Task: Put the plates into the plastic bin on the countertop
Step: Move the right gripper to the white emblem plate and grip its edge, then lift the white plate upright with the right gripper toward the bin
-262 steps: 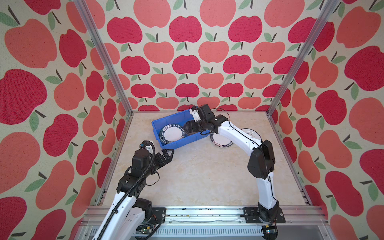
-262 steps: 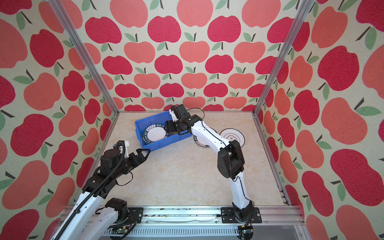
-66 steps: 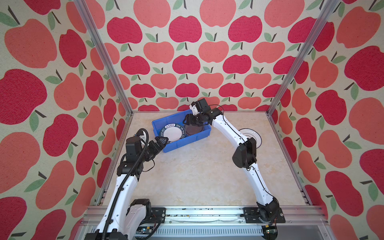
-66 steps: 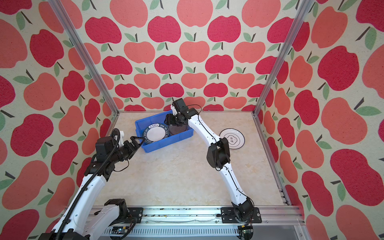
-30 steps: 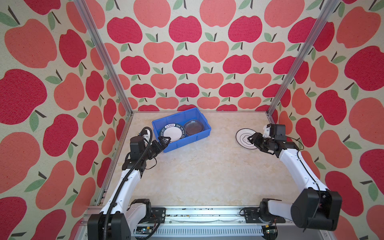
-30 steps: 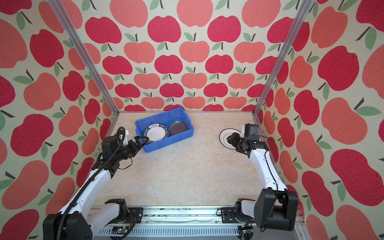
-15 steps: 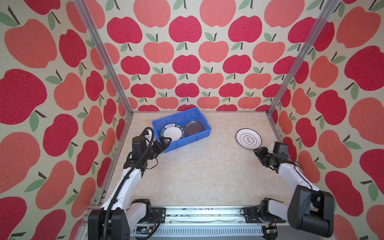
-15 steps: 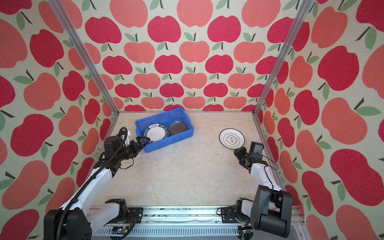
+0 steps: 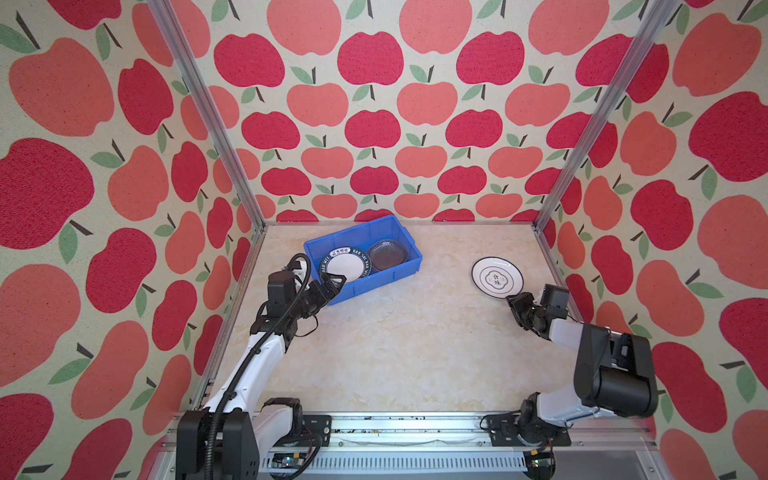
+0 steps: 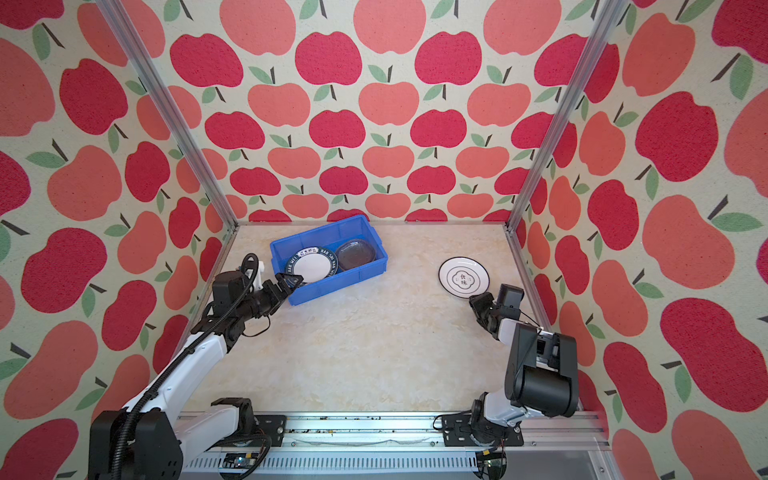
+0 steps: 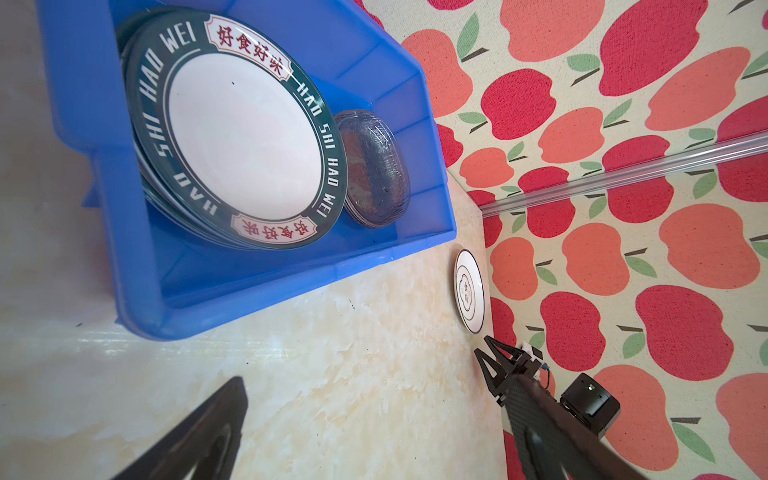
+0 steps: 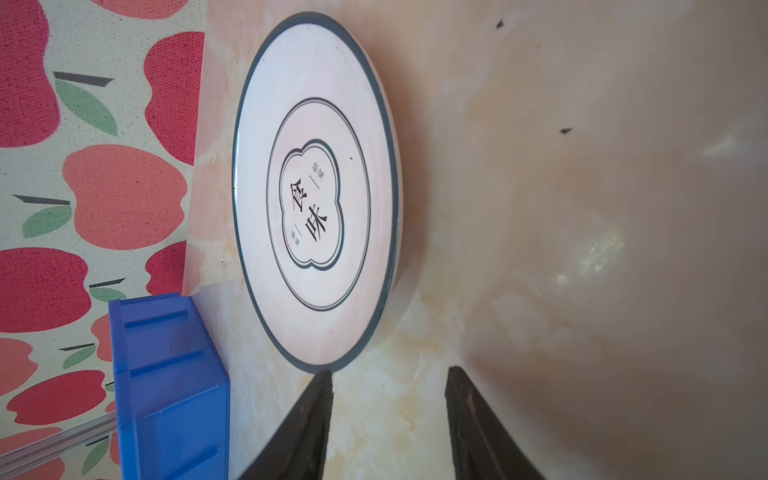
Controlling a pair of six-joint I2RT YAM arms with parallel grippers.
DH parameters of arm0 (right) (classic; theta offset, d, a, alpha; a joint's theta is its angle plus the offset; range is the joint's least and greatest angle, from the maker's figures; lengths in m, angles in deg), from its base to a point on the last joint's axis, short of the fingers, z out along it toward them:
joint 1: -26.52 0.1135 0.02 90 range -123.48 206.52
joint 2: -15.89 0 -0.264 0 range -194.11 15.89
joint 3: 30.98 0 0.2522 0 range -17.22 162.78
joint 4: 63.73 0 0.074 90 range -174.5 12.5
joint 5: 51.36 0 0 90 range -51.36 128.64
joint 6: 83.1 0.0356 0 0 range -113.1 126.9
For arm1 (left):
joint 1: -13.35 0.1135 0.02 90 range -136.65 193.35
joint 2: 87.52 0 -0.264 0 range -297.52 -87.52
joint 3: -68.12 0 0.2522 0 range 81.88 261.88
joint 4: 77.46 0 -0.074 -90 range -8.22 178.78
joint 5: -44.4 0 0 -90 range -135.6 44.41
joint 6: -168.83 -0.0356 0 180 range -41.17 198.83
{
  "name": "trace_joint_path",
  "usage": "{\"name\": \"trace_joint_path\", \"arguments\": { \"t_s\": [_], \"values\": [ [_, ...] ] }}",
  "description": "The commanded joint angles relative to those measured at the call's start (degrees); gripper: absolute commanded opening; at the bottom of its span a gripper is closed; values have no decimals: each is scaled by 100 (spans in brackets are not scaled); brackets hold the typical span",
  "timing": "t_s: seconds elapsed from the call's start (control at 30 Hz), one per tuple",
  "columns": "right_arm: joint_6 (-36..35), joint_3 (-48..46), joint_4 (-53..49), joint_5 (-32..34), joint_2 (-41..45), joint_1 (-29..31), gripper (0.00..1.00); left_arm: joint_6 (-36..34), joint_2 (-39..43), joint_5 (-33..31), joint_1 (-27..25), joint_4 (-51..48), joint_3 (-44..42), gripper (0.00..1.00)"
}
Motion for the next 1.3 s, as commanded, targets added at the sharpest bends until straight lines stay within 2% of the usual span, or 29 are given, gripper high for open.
{"name": "trace_joint_path", "arguments": {
  "t_s": [0.0,0.2,0.47,0.5,0.57,0.77,0.83,1.03,1.13,1.27],
  "values": [
    [250,113,516,-137,-295,-29,47,132,-139,74,-42,290,11,99],
    [471,171,919,-84,-735,-33,44,155,-62,-7,-68,285,-44,100],
    [906,171,1585,-114,-1429,-29,34,137,-52,-75,-77,141,17,100],
    [948,164,1666,-124,-1493,-29,29,128,-50,-84,-80,124,22,100],
    [984,167,1730,-125,-1579,-29,27,128,-44,-119,-81,109,18,100],
    [1043,162,1846,-203,-1713,-25,0,128,-43,-180,-86,92,11,100],
    [1045,156,1848,-251,-1671,-21,0,126,-43,-166,-86,81,18,100],
    [912,53,1535,-142,-871,34,0,44,224,-210,-89,-170,88,100],
    [358,425,537,161,-118,254,0,-54,361,-299,-94,-334,139,99],
    [-732,1106,-930,1240,902,906,0,-79,379,-299,-95,-374,167,99]
  ]
}}
